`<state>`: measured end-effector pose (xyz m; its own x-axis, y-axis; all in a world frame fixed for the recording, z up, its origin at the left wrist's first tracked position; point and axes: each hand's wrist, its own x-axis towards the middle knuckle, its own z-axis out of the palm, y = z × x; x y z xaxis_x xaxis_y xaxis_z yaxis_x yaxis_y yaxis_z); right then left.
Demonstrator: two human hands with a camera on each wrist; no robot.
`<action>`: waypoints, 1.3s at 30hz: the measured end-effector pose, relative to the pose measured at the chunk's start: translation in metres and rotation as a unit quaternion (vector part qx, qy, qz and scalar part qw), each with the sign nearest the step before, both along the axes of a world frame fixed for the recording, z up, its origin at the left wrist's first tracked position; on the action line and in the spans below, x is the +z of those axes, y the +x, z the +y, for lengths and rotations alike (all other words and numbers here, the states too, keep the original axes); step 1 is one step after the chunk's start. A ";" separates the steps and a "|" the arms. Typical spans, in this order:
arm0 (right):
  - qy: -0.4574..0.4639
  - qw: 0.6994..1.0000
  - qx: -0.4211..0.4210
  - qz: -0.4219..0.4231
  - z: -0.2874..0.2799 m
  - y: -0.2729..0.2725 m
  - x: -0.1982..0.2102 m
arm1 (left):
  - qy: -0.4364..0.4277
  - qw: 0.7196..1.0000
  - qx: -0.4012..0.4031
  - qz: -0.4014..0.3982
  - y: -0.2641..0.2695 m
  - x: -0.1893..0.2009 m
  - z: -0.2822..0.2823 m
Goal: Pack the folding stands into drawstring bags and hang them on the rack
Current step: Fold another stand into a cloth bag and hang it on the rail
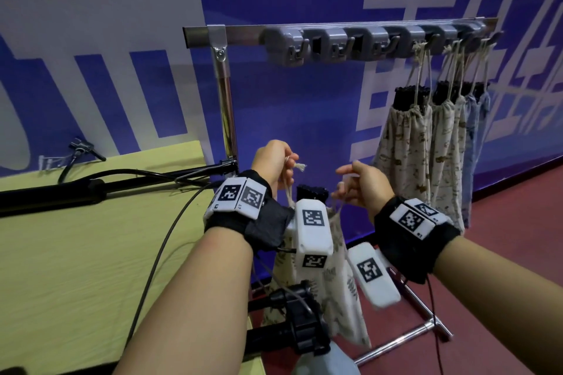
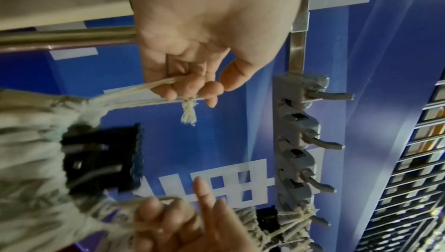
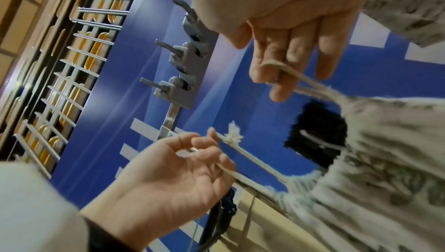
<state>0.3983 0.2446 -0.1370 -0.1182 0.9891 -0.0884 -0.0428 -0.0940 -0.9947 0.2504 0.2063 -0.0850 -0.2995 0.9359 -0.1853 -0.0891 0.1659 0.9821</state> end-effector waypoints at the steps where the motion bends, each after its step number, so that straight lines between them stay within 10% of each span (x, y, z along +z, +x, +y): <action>1: 0.008 1.000 0.005 0.003 0.000 -0.001 0.002 | -0.006 1.000 0.006 0.002 -0.001 -0.002 0.000; 10: 0.127 0.991 0.037 0.019 -0.007 -0.004 0.004 | 0.009 1.000 -0.008 0.002 0.001 0.000 0.000; 25: 0.208 0.901 0.030 -0.380 0.000 -0.008 0.004 | 0.046 0.994 -0.094 0.007 0.010 -0.001 -0.004; 39: 0.071 0.992 -0.027 -0.100 -0.002 -0.008 0.004 | 0.012 0.996 -0.083 0.033 0.012 -0.002 0.001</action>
<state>0.3903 0.2428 -0.1334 -0.0587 0.9976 0.0354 0.1561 0.0442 -0.9868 0.2629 0.2073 -0.0872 -0.1506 0.9774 -0.1481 0.0017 0.1500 0.9887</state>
